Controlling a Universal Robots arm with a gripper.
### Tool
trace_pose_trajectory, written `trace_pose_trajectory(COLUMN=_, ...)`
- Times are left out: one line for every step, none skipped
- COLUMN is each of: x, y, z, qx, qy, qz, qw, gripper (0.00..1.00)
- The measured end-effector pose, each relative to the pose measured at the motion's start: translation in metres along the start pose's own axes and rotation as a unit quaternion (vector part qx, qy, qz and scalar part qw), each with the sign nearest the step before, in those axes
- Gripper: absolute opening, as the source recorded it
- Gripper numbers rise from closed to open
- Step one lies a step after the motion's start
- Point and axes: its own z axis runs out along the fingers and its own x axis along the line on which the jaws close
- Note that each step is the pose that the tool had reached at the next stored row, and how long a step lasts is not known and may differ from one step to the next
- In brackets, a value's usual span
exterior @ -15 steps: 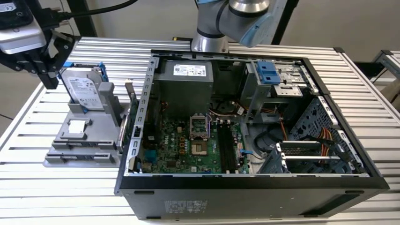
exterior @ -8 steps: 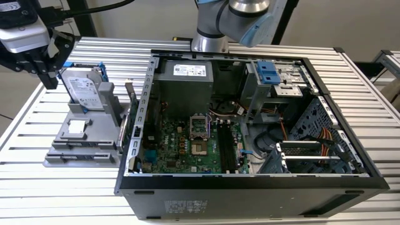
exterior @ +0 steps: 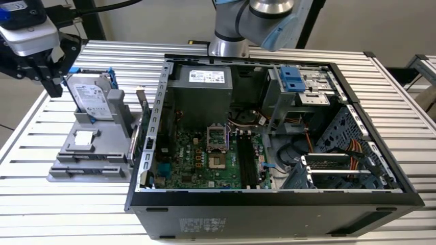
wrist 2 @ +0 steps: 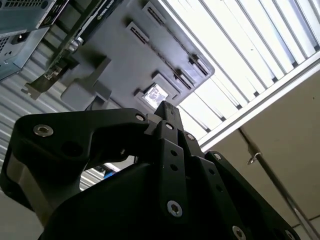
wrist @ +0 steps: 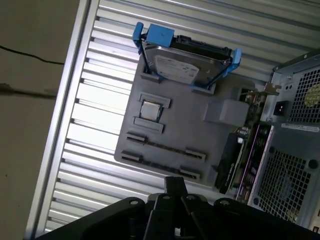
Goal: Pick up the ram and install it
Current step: 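Pick up the ram and move it above insertion slot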
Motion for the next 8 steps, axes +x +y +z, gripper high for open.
trace_pose_trajectory(x=0.0, y=0.0, z=0.0, qx=0.0001, qy=0.0001, qz=-0.004, qw=1.0, gripper=0.0)
trace_pose_trajectory(x=0.0, y=0.0, z=0.0, qx=0.0002, qy=0.0001, qz=-0.007, qw=1.0, gripper=0.0)
trace_pose_trajectory(x=0.0001, y=0.0, z=0.0, qx=0.0003, qy=0.0002, qz=-0.012, qw=0.9999, gripper=0.0)
trace_pose_trajectory(x=0.0001, y=0.0, z=0.0, qx=0.0004, qy=0.0003, qz=-0.015, qw=0.9999, gripper=0.0)
trace_pose_trajectory(x=0.0001, y=0.0, z=0.0, qx=0.0005, qy=0.0004, qz=-0.019, qw=0.9998, gripper=0.0)
trace_pose_trajectory(x=0.0002, y=0.0, z=0.0, qx=0.0005, qy=0.0005, qz=-0.023, qw=0.9997, gripper=0.0)
trace_pose_trajectory(x=0.0002, y=0.0, z=0.0, qx=0.0006, qy=0.0006, qz=-0.027, qw=0.9996, gripper=0.0)
trace_pose_trajectory(x=0.0002, y=0.0, z=0.0, qx=0.0007, qy=0.0006, qz=-0.03, qw=0.9995, gripper=0.0)
